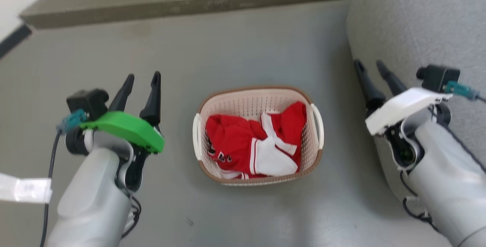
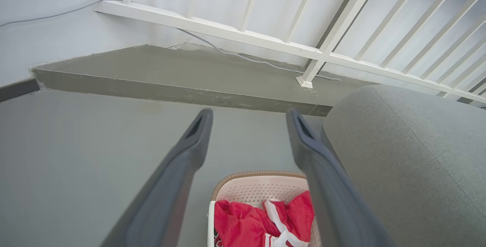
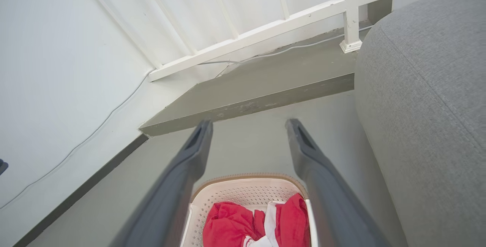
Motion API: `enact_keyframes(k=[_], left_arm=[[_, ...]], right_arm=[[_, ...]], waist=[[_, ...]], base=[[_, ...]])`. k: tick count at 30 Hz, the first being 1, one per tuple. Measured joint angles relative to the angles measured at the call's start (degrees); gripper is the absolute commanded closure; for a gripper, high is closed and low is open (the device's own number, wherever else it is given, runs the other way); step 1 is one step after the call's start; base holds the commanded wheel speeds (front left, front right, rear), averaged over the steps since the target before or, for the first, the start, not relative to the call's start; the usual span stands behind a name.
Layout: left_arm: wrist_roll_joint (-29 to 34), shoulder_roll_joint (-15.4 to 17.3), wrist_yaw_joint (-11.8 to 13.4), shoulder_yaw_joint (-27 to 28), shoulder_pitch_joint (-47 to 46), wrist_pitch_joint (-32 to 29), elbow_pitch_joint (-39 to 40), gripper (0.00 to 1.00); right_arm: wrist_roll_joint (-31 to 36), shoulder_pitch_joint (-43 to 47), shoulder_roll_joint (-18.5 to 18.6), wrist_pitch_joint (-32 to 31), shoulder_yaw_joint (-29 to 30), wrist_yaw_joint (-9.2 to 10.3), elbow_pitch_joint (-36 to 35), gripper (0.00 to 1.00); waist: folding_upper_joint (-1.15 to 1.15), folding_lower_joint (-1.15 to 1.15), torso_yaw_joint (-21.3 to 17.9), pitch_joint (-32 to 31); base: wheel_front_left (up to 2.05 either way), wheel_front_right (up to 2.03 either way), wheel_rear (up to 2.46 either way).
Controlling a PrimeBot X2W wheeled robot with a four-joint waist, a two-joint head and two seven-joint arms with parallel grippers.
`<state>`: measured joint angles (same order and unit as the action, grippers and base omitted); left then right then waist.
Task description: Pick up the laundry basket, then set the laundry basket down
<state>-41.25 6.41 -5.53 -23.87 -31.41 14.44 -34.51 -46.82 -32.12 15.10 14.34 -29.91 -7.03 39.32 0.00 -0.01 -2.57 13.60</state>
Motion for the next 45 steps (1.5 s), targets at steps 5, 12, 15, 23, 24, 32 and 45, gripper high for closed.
enact_keyframes(k=[5,12,15,23,24,32,45], left_arm=[[2.1,0.0,0.2,2.5,3.9,0.0,3.0,0.0],[4.9,-0.6,0.6,4.4,10.3,0.0,6.8,0.0],[6.5,-0.9,0.8,5.2,12.4,0.0,8.1,0.0],[9.4,-1.7,1.0,7.1,15.8,0.0,12.7,0.0],[9.8,-1.7,1.0,7.3,16.2,0.0,13.0,0.0],[11.5,-2.3,1.0,8.2,18.7,0.0,15.0,0.0],[13.4,-3.3,0.5,9.2,20.9,0.0,16.8,0.0]], right_arm=[[2.4,3.0,-0.8,0.0,1.3,0.19,-2.0,0.0],[5.5,7.9,-0.8,0.0,4.9,2.11,-5.6,0.0],[6.8,9.9,-0.8,0.0,6.1,2.63,-7.1,0.0],[10.3,13.4,-1.1,0.0,9.3,3.64,-11.7,0.0],[10.8,13.9,-1.3,0.0,9.5,3.68,-12.0,0.0],[13.1,16.6,-2.3,0.0,11.6,4.12,-14.4,0.0],[15.9,19.4,-3.6,0.0,14.1,4.11,-16.8,0.0]], waist=[[0.0,0.0,0.0,-2.9],[0.0,0.0,-0.2,-7.5],[0.0,0.0,-0.2,-8.9],[0.0,0.0,0.1,-10.6],[0.0,0.0,0.1,-10.6],[0.0,0.0,0.2,-10.5],[0.0,0.0,0.1,-10.4]], base=[[0.0,0.0,0.0],[0.0,0.0,0.0],[0.0,0.0,0.0],[0.0,0.0,0.0],[0.0,0.0,0.0],[0.0,0.0,0.0],[0.0,0.0,0.0]])
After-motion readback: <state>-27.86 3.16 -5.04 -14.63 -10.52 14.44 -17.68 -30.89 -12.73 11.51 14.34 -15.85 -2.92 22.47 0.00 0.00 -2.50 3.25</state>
